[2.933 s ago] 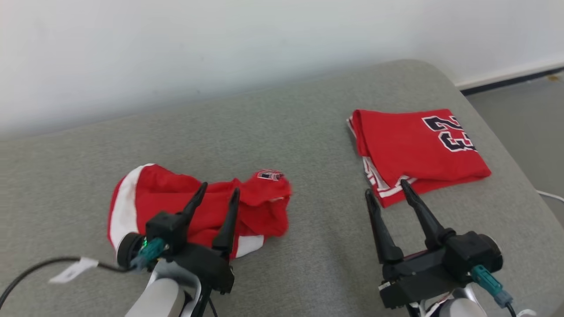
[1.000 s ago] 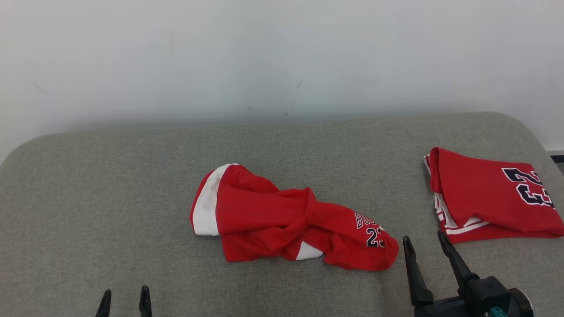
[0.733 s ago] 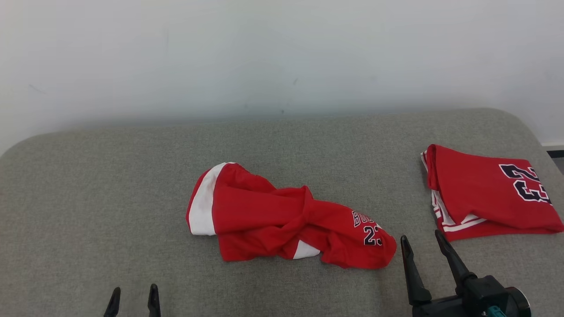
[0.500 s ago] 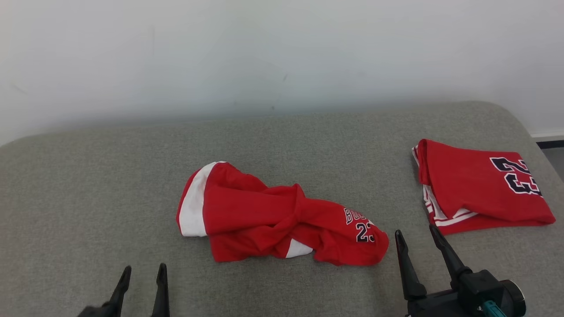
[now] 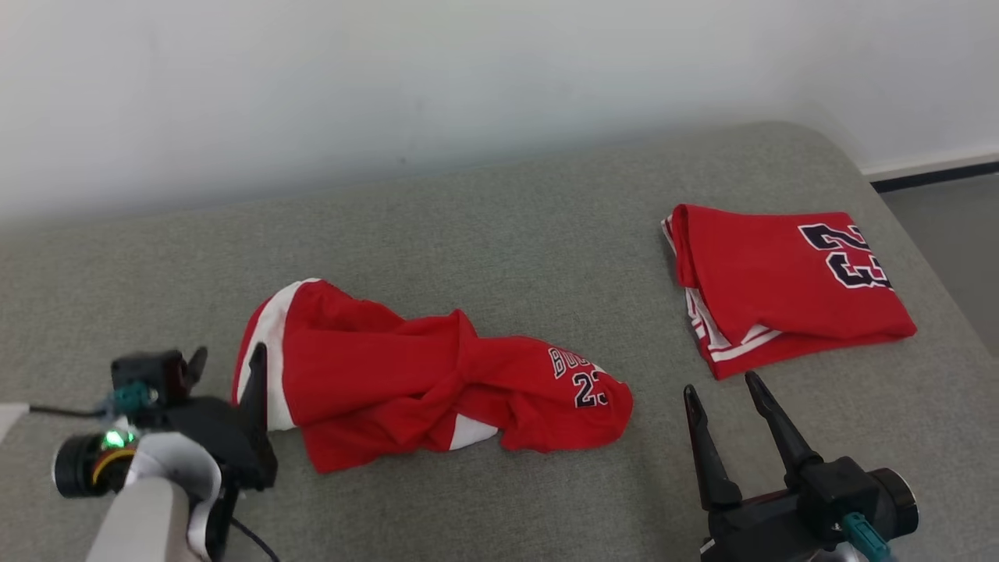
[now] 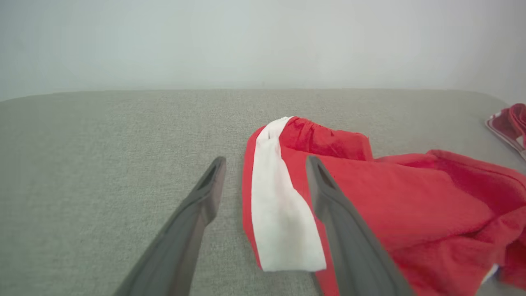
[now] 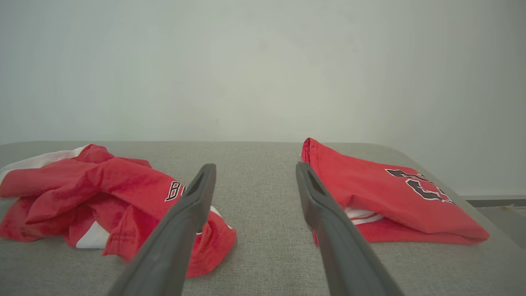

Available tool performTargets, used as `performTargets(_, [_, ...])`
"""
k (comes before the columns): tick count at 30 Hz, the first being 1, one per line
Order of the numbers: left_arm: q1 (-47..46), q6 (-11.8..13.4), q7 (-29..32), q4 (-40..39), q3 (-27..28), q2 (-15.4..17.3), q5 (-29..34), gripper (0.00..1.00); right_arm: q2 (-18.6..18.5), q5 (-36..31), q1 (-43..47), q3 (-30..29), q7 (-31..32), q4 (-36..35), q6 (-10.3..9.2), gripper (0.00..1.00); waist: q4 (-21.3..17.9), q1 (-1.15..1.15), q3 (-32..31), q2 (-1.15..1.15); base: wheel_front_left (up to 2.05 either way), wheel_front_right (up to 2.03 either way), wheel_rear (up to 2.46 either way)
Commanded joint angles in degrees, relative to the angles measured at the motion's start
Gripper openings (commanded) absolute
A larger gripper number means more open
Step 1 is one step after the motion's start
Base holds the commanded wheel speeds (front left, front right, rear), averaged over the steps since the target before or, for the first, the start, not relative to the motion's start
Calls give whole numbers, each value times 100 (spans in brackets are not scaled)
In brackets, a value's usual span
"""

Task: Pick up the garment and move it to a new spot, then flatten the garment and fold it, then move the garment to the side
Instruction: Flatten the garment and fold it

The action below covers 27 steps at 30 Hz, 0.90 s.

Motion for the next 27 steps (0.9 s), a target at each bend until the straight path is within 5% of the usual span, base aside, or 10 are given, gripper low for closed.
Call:
performTargets(1, [-366, 8, 135, 215, -102, 165, 144, 100, 1, -36, -67, 57, 21, -28, -13, 100, -304, -1, 233, -1, 0, 0, 0])
performTargets(14, [-2157, 84, 1403, 1667, -1001, 1134, 909, 100, 0, 46, -332, 255, -18, -113, -13, 100, -1162, -1, 910, -1, 0, 0, 0])
performTargets(24, [-2578, 214, 2027, 2280, -1052, 1094, 815, 100, 4, 64, -372, 291, -50, -134, -13, 100, -1256, -1, 1072, -1, 0, 0, 0])
performTargets(26, [-2598, 190, 1984, 2331, -1072, 1039, 786, 40, 1, 73, -415, 316, -56, -121, -13, 100, -1231, -1, 1066, -1, 0, 0, 0])
performTargets(27, [-2621, 172, 1954, 2348, -1057, 997, 726, 0, 0, 77, -430, 323, -56, -120, -13, 100, -1209, -1, 1061, -1, 0, 0, 0])
